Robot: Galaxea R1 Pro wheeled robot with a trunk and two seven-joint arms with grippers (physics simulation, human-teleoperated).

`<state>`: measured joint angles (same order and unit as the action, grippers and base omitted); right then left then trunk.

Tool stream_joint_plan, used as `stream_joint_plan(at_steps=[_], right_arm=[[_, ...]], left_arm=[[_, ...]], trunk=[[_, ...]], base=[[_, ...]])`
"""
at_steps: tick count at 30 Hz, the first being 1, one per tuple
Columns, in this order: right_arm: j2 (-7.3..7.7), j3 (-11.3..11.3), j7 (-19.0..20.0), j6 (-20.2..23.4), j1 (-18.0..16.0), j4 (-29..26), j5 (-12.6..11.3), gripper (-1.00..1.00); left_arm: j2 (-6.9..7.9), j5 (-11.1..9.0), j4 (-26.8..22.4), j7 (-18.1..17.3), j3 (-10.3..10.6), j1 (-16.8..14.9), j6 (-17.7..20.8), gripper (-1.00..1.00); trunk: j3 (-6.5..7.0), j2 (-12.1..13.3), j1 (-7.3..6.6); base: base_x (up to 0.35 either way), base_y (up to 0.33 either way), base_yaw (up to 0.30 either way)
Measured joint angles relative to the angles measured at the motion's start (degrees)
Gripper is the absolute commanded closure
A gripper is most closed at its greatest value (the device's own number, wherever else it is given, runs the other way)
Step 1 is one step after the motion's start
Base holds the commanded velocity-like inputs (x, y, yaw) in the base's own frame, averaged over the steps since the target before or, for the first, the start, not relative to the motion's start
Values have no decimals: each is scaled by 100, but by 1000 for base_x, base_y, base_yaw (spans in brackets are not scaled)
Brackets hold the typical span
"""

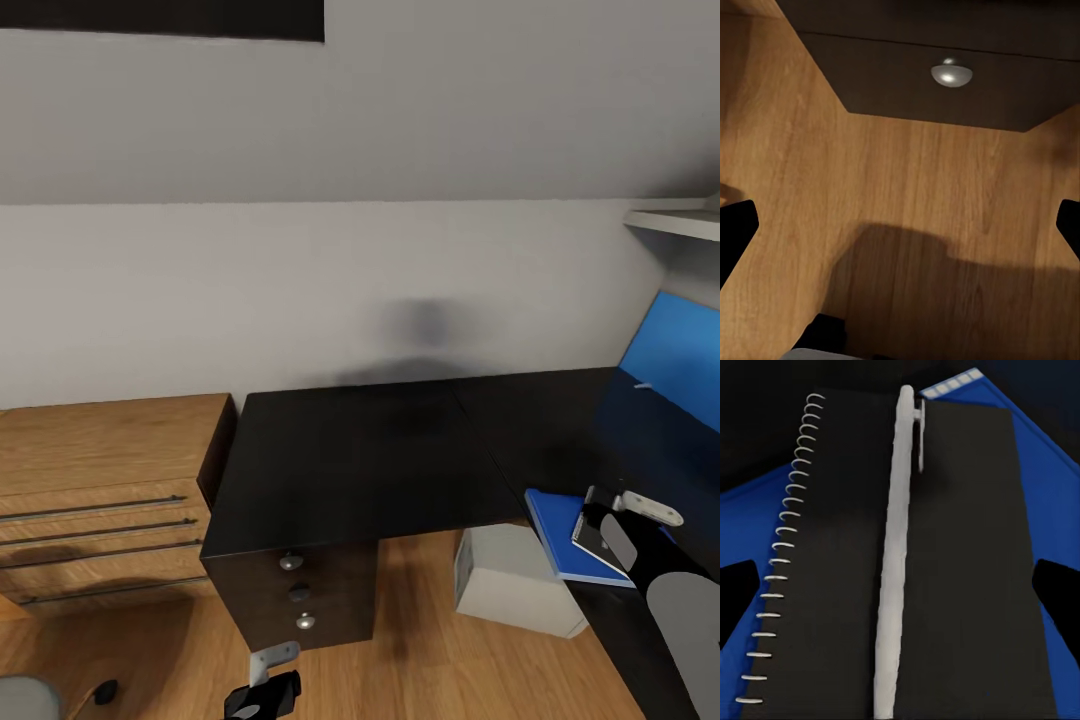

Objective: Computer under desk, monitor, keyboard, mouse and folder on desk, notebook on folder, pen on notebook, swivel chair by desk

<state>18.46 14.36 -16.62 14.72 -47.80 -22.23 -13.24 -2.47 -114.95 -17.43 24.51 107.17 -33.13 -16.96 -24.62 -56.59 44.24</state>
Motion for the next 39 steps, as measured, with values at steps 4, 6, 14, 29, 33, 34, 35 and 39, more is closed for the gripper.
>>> stream_joint_plan(at_steps=[4, 6, 14, 29, 33, 34, 35, 39], right_arm=[[-1, 1, 1, 4, 0, -15, -1, -100], [-1, 1, 1, 6, 0, -21, -1, -100], [-1, 1, 3, 8, 0, -85, -5, -100], [-162, 30, 1, 563, 242, -2303, -60, -100], [-425, 29, -2, 1123, 827, -3607, -57, -100], [-489, 29, -4, 1221, 964, -3877, -51, -100], [-558, 27, -8, 1313, 1103, -4144, -44, -100], [-965, -7, -20, 1712, 1770, -5360, -17, -100]], left_arm=[[0, 0, 2, -5, -1, 0, 0, -100], [0, 0, 2, -6, 0, 0, 0, -100], [0, 0, 0, -11, 1, 0, 7, -100], [0, -2, 0, -7, 1, 0, 17, -100], [0, -4, -1, -7, 1, 0, 16, -100], [0, -5, -1, -7, 1, 0, 17, -100], [0, -5, -1, -7, 1, 0, 17, -100], [6, -8, -1, -8, 1, 0, 17, -100]], trunk=[[0, 0, 0], [0, 0, 0], [0, 0, 0], [0, 0, 0], [0, 0, 0], [0, 0, 0], [0, 0, 0], [0, 0, 0]], base=[[0, 0, 0], [0, 0, 0], [0, 0, 0], [0, 0, 0], [0, 0, 0], [0, 0, 0], [0, 0, 0], [0, 0, 0]])
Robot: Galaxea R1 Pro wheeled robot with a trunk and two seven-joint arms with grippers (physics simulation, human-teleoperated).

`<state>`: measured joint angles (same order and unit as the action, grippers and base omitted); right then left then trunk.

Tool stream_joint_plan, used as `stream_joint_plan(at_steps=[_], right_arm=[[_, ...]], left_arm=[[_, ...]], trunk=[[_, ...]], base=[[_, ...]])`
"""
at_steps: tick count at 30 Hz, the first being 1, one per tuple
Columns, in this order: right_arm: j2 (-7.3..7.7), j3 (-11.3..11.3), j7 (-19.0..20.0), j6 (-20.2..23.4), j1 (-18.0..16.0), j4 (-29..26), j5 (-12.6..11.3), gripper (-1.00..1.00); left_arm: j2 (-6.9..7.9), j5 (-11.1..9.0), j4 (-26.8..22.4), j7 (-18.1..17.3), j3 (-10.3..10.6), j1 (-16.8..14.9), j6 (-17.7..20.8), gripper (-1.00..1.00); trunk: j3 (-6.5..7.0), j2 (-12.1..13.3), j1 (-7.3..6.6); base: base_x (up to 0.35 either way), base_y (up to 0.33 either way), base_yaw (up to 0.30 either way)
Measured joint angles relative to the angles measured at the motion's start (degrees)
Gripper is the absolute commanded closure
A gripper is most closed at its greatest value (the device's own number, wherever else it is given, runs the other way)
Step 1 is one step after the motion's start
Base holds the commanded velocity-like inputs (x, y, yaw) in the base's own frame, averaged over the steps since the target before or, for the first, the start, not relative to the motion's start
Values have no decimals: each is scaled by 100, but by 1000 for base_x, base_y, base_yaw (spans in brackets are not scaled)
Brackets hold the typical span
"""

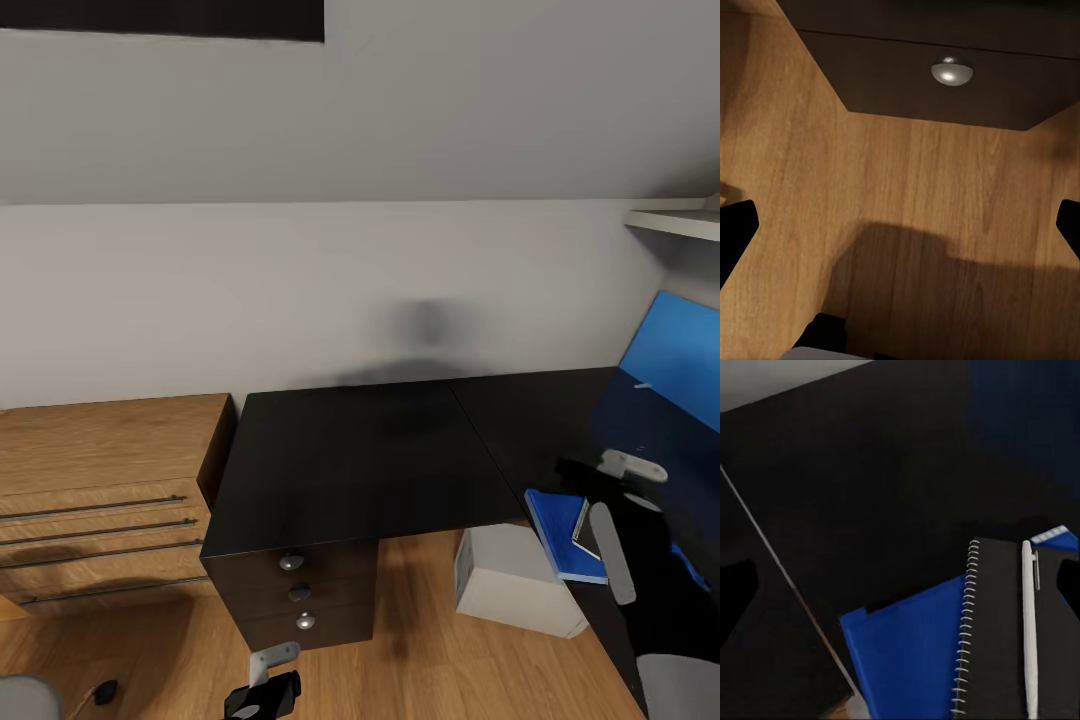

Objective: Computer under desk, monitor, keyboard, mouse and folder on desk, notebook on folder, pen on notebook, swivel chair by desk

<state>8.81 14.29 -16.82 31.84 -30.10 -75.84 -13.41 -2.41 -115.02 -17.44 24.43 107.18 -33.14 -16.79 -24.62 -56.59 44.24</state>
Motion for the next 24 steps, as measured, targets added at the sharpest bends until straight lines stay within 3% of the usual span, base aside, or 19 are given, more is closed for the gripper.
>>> stream_joint_plan(at_steps=[1, 2, 7, 11, 12, 20, 21, 24], right_arm=[[-83, -28, -1, 73, 114, -183, 7, -100], [-289, -189, -1, 290, 360, -566, 12, -100], [-530, -621, 4, 700, 575, -853, 37, -100], [-626, -865, 5, 814, 620, -892, 45, -100], [-693, -1065, 2, 853, 637, -902, 39, -100], [-738, -1304, 7, 881, 648, -813, 64, -100], [-755, -1965, 1, 833, 652, -309, 58, -100], [-760, -2206, 3, 748, 651, 45, 94, -100]], left_arm=[[1, 0, 0, 0, 0, 0, 0, -100], [3, -2, 0, 1, 2, -1, 0, -100], [5, -2, 0, 0, 1, 0, 1, -100], [6, -1, 0, 1, 0, 0, 1, -100], [9, -2, 0, 1, 1, 0, 1, -100], [11, 0, 0, 0, 0, 0, 1, -100], [18, -7, 7, 2, -5, -1, 2, -100], [20, -8, 17, 8, -8, 0, 7, -100]], trunk=[[0, 0, 0], [0, 0, 0], [0, 0, 0], [0, 0, 0], [0, 0, 1], [0, 1, 3], [-1, 1, 4], [0, 1, 4]], base=[[0, 0, 0], [0, 0, 0], [0, 0, 0], [-20, 0, 0], [-123, 0, 0], [-255, 0, 0], [-333, 0, 0], [-334, 0, 0]])
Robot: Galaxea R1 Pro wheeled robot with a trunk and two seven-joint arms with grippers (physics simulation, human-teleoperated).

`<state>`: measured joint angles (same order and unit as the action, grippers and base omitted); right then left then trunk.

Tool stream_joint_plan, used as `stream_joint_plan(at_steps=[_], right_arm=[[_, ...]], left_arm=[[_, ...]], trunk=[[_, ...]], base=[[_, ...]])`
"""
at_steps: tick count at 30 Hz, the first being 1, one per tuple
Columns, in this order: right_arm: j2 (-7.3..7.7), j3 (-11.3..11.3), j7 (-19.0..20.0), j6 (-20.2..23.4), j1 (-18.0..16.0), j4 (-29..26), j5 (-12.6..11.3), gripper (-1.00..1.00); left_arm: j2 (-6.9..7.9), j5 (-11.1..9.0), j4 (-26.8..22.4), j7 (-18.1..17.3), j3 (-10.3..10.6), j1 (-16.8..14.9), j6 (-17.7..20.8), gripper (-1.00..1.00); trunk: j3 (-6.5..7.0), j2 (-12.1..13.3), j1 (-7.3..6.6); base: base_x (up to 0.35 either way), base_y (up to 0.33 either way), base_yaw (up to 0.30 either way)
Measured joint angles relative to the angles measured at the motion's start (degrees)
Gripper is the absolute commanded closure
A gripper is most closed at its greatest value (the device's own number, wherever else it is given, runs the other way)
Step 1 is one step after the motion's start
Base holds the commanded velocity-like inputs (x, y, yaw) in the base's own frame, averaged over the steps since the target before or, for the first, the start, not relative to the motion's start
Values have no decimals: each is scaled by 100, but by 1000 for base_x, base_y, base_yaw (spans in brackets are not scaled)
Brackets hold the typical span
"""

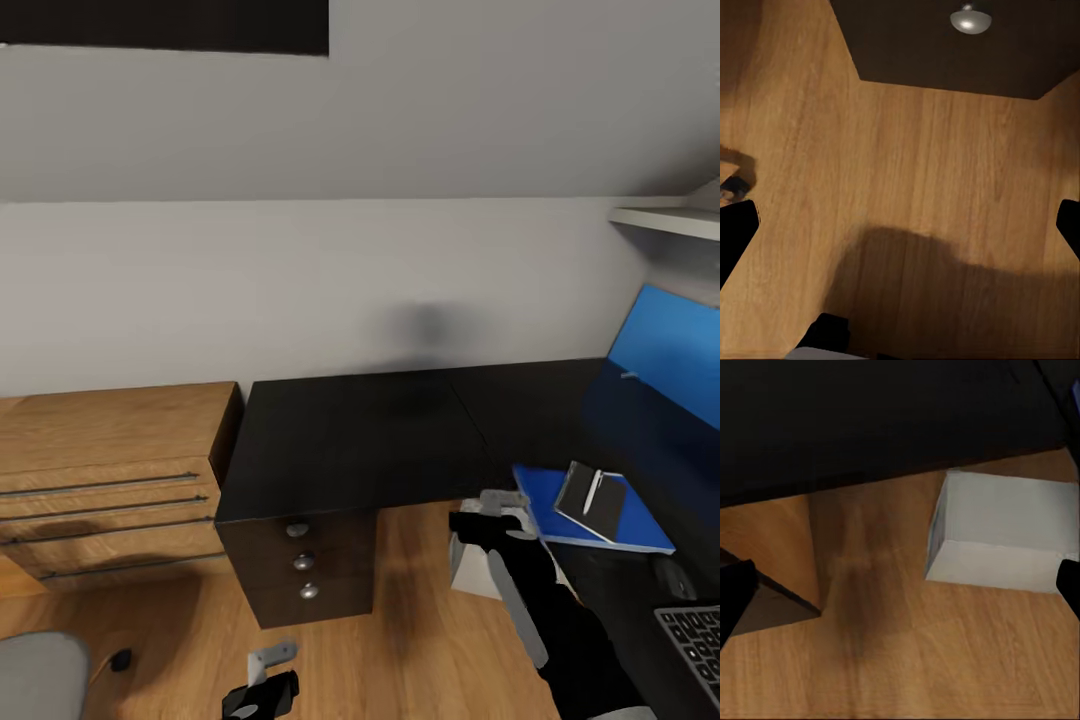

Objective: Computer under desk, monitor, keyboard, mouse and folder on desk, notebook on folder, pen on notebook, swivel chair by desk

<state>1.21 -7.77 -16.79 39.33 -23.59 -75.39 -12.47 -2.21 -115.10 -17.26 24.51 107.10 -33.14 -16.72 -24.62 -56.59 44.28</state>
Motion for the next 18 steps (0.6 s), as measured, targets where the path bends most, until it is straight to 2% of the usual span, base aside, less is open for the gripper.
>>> stream_joint_plan(at_steps=[1, 4, 8, 12, 13, 18], right_arm=[[-4, -99, 3, -334, 1, 386, 0, -100], [-5, -127, 4, -482, 0, 526, 11, -100], [-5, -144, 10, -600, 0, 683, 15, -100], [-7, -221, 11, -923, 0, 1066, 17, -100], [-6, -323, 10, -1283, 1, 1467, 14, -100], [-8, -438, 13, -1702, 0, 2123, 20, -100]], left_arm=[[77, -3, 19, 3, 2, -1, 0, -100], [142, 4, 23, -3, 5, 0, 2, -100], [173, 6, 24, -9, 6, 0, 3, -100], [187, 7, 26, -8, 2, 0, 6, -100], [194, 7, 26, -10, 0, 0, 9, -100], [200, 5, 27, -10, 0, 0, 11, -100]], trunk=[[0, 0, 0], [0, 0, 0], [0, 0, 0], [0, 0, 0], [-1, 0, 0], [0, 0, 0]], base=[[-334, 0, 0], [-334, 0, 0], [-334, 0, 0], [-334, 0, 0], [-334, 0, 0], [-334, 0, 0]])
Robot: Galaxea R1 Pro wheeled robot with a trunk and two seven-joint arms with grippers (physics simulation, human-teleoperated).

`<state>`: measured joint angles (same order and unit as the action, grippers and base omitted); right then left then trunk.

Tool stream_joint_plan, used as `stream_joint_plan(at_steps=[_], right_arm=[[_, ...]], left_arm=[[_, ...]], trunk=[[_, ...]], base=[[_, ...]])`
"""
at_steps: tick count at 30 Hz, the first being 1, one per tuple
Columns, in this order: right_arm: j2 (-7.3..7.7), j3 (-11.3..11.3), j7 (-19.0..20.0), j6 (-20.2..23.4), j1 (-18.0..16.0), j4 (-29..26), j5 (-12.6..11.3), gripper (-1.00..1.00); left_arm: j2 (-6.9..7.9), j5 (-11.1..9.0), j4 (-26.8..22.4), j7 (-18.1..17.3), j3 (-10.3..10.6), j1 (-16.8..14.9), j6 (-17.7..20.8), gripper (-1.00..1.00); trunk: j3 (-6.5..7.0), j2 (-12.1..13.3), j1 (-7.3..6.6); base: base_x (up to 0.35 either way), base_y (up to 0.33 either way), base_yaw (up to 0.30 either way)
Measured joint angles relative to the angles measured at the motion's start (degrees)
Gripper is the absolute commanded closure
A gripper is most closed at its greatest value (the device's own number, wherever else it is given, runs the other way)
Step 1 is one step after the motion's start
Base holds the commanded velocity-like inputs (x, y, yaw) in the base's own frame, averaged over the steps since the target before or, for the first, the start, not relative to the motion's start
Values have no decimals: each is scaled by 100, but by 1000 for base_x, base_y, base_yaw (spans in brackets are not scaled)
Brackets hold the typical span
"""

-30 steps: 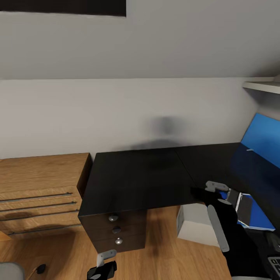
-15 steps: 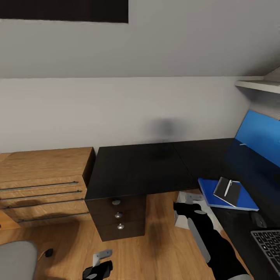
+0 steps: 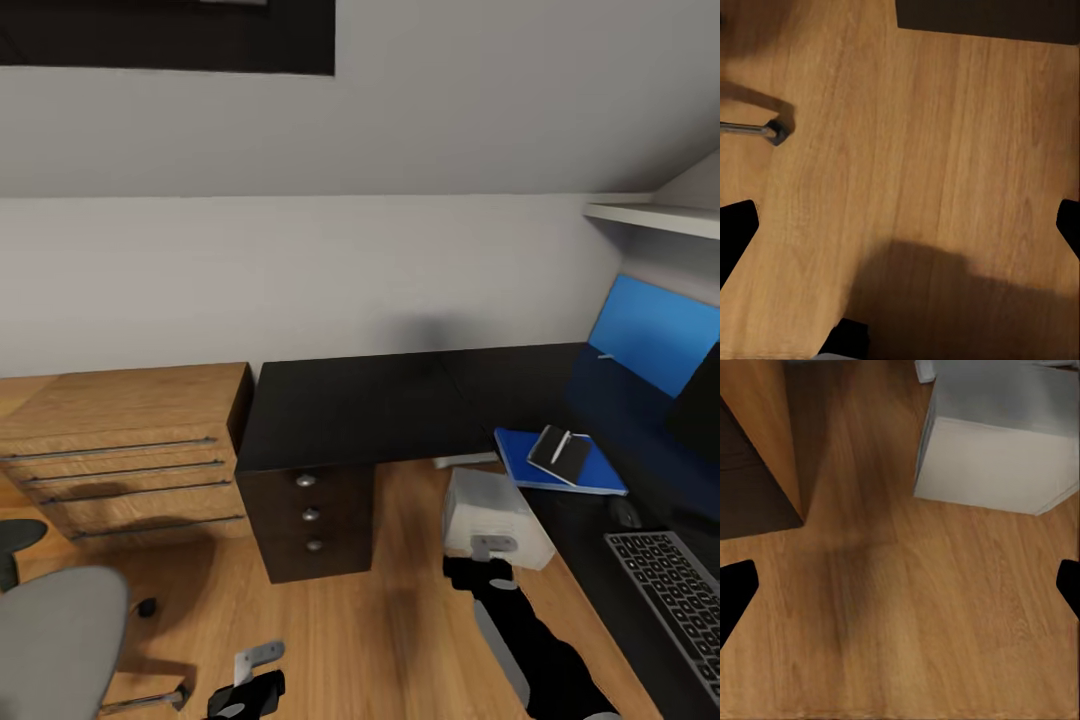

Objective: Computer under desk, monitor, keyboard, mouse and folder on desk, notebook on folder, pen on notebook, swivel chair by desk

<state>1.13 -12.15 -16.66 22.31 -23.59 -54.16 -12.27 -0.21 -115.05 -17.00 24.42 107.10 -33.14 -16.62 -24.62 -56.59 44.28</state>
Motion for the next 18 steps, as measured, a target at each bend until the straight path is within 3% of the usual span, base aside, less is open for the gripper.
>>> stream_joint_plan(at_steps=[2, 3, 9, 15, 18], right_arm=[[-4, -30, 0, -245, 0, 386, -4, -100], [-1, -46, -2, -786, 1, 1063, -11, -100], [0, -42, -5, -1486, -1, 1950, -2, -100], [-2, -43, -2, -2188, -1, 2739, 4, -100], [-32, -49, -7, -2575, 0, 3179, 1, -100]], left_arm=[[2, 1, 0, -3, 0, 0, 0, -100], [-9, 5, -5, -2, 3, 0, 11, -100], [-17, 10, -21, -5, 7, 2, 14, -100], [-11, 9, -27, -6, 8, 94, 4, -100], [-7, 9, -28, 0, 8, 193, 2, -100]], trunk=[[0, 0, 0], [-1, 0, 0], [0, 0, -2], [0, -1, -3], [53, 118, -69]], base=[[-334, 0, 0], [-326, 0, 0], [-185, 0, 0], [-49, 0, 0], [-16, 0, 0]])
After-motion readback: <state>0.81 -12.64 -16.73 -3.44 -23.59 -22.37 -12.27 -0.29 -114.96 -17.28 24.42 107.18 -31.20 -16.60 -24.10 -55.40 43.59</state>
